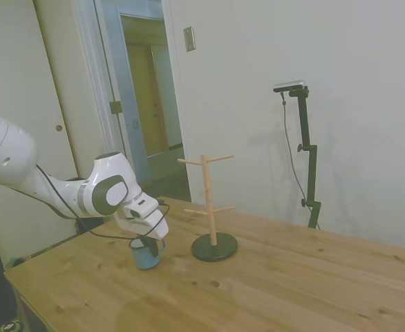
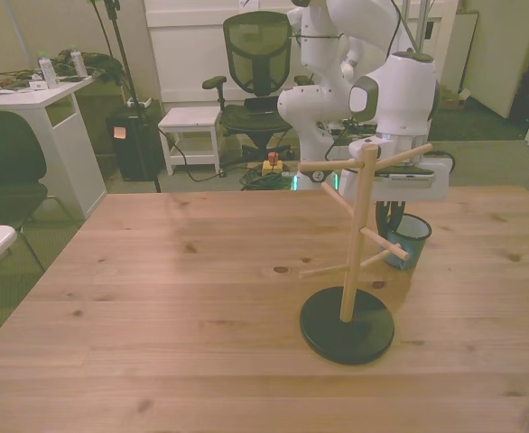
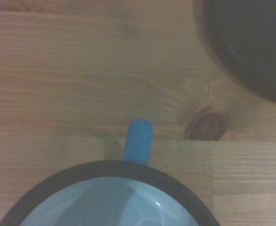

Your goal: Unload the mug

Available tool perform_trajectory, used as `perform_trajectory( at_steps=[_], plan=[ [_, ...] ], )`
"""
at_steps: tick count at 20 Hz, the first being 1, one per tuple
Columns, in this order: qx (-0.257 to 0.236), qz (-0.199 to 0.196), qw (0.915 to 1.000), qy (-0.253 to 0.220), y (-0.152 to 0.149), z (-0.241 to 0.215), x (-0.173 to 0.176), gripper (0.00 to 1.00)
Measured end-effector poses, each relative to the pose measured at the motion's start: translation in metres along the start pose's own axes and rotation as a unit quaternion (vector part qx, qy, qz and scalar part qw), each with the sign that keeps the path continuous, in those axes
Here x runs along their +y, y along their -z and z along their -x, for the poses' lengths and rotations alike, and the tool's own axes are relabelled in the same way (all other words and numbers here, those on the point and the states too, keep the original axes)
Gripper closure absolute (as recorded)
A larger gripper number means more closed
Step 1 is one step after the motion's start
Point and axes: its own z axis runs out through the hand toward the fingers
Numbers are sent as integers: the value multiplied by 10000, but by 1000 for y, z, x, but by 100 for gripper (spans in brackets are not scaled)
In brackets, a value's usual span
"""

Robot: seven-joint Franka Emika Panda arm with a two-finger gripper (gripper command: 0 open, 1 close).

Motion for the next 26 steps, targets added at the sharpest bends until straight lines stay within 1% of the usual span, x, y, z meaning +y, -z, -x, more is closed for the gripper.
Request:
perform_trajectory(
  at_steps=[8, 11, 15, 21, 23, 26],
  plan=[
    [-55, -21, 9999, -86, -4, 4, 7, 0],
    [13, -93, 9999, -93, 7, 3, 9, 0],
    [280, -178, 9994, -130, 40, 5, 17, 0],
    [649, -467, 9968, -15, 121, 33, 25, 0],
    [593, -555, 9967, 36, 144, 38, 28, 0],
    [301, -620, 9976, 95, 167, 27, 28, 0]
  ],
)
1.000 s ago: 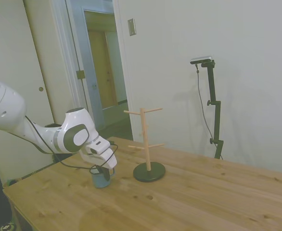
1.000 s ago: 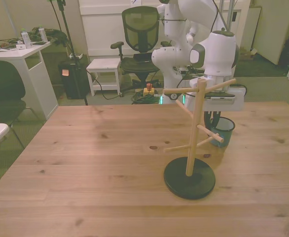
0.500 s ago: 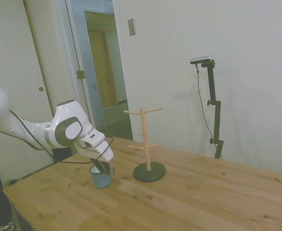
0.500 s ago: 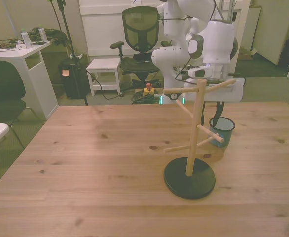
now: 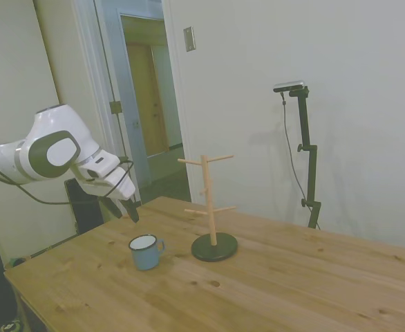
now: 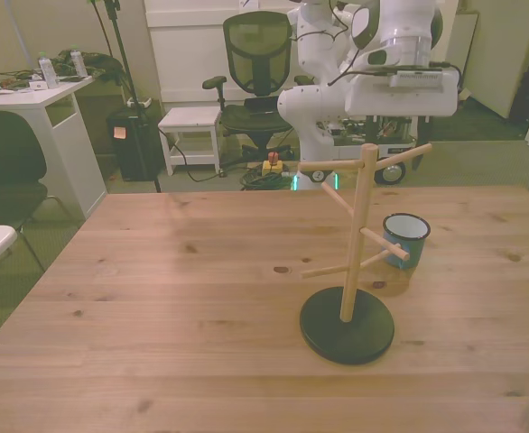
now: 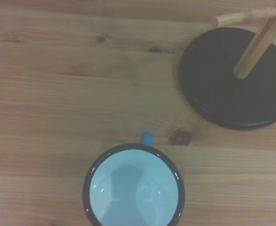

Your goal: Unload the mug

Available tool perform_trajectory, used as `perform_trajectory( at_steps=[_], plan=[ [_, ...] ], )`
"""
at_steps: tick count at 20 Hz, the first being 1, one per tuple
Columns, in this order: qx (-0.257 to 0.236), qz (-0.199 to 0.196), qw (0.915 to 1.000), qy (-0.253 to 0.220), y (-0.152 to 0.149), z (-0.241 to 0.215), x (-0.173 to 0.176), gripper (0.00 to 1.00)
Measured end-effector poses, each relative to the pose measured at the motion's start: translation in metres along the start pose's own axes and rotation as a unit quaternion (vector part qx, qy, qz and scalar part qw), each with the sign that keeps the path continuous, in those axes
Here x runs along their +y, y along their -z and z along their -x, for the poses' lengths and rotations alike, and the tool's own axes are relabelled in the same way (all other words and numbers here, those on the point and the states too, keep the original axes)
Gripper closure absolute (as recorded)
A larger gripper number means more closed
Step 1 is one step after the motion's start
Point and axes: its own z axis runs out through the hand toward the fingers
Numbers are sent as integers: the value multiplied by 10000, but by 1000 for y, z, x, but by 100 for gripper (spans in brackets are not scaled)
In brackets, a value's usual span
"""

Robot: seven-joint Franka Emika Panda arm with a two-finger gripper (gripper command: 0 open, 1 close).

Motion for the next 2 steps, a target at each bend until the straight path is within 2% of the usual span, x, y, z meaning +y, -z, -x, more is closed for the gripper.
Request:
perform_trajectory(
  at_steps=[2],
  plan=[
    [-220, 22, 9998, 13, 6, -13, -6, 0]
  ],
)
